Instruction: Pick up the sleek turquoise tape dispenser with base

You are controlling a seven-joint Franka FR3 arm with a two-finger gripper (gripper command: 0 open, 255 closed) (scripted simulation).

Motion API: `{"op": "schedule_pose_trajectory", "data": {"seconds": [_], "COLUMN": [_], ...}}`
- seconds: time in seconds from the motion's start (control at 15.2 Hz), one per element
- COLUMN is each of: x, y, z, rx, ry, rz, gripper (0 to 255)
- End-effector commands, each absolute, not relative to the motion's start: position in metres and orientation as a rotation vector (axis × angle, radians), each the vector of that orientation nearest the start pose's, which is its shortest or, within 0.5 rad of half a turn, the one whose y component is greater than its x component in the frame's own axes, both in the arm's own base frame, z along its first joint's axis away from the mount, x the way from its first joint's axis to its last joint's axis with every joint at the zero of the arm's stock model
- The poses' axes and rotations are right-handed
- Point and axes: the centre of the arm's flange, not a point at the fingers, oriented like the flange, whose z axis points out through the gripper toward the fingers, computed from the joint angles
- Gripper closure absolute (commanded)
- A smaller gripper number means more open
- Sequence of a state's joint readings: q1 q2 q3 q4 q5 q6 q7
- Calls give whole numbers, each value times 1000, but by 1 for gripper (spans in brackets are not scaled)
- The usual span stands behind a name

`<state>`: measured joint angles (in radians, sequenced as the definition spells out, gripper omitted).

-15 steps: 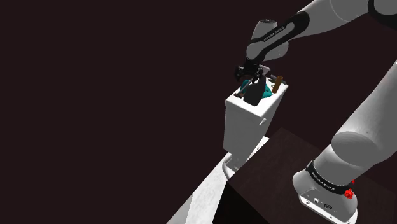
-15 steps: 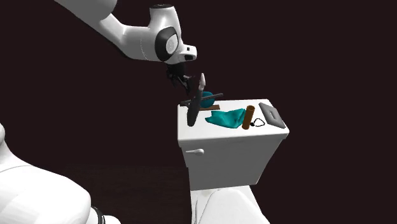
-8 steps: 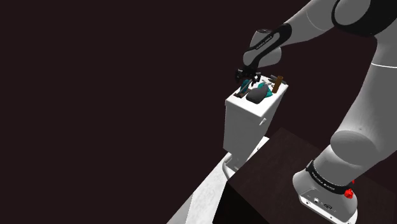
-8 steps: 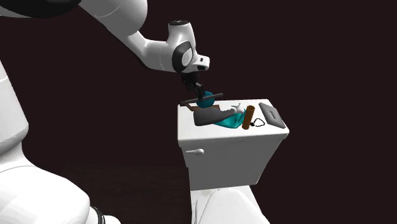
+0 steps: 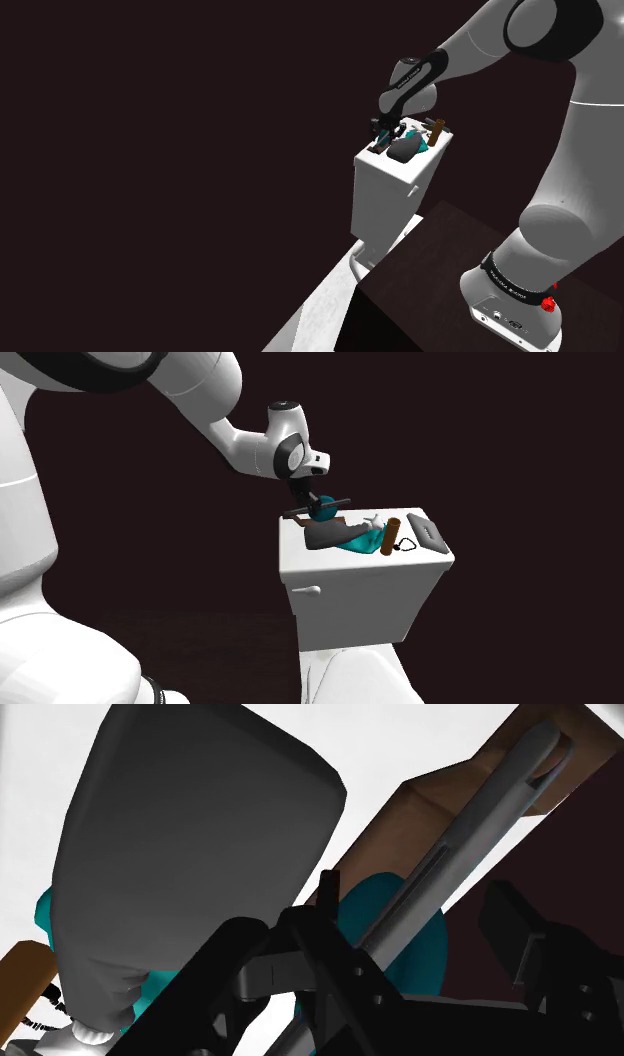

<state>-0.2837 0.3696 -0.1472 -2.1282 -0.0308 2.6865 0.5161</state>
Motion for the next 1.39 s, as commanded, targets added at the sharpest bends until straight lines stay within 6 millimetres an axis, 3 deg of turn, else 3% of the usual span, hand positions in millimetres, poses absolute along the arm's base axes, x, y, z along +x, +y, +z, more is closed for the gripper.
{"op": "schedule_pose_trajectory", "data": {"seconds": [0.0, 0.53, 1.32], "x": [541, 541, 541], "y": [-246, -246, -246], "z": [253, 252, 316], "rx": [-2865, -2865, -2865], "ry": [1394, 1394, 1394], "rz": [-312, -312, -312], "gripper": [255, 255, 255]}}
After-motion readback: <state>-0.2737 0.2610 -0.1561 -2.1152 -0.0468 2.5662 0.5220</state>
